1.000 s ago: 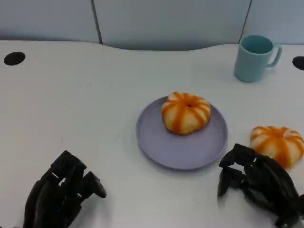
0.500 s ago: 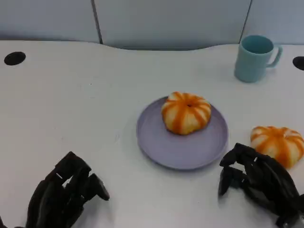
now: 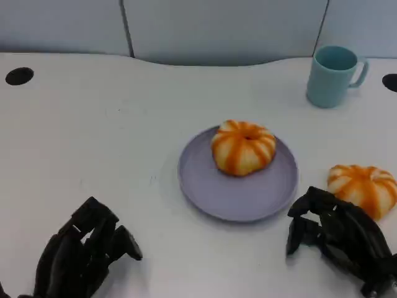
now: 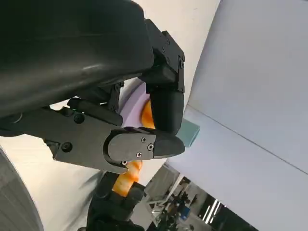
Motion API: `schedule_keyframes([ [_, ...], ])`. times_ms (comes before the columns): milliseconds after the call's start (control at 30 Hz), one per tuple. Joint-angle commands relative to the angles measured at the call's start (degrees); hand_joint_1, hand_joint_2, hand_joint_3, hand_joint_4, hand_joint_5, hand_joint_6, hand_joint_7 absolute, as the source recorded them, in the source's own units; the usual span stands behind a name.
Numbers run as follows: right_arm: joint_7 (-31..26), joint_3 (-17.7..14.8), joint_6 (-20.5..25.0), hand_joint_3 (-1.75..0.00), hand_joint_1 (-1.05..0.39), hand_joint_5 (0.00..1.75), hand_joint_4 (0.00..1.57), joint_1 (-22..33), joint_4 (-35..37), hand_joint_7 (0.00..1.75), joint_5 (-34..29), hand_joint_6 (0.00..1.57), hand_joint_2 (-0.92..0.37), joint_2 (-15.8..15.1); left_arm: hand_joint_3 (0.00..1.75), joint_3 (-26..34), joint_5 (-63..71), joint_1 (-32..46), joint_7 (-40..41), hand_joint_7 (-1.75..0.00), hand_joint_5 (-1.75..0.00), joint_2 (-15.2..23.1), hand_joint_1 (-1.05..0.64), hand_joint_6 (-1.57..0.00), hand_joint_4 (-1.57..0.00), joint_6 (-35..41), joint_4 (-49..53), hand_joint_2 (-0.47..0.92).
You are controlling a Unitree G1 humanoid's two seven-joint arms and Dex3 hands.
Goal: Grasp the bread from the table and place it into the plate.
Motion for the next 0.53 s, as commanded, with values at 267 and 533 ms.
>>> schedule_keyframes([
  [267, -0.4, -0.4, 0.0, -0.26, -0.54, 1.61, 0.68, 0.3, 0.9, 1.22, -0.6, 0.66, -0.92, -1.0, 0.33, 0.4, -0.1, -0.4, 0.0, -1.69, -1.75, 0.6, -0.53, -0.40, -0.65, -0.6, 0.2, 0.92],
  [533, -0.4, -0.4, 0.0, -0.26, -0.54, 1.61, 0.68, 0.3, 0.9, 1.22, -0.6, 0.66, -0.92, -1.0, 0.33, 0.4, -0.1, -0.4, 0.0, -1.69, -1.75, 0.6, -0.53, -0.41, -0.65, -0.6, 0.2, 0.92],
])
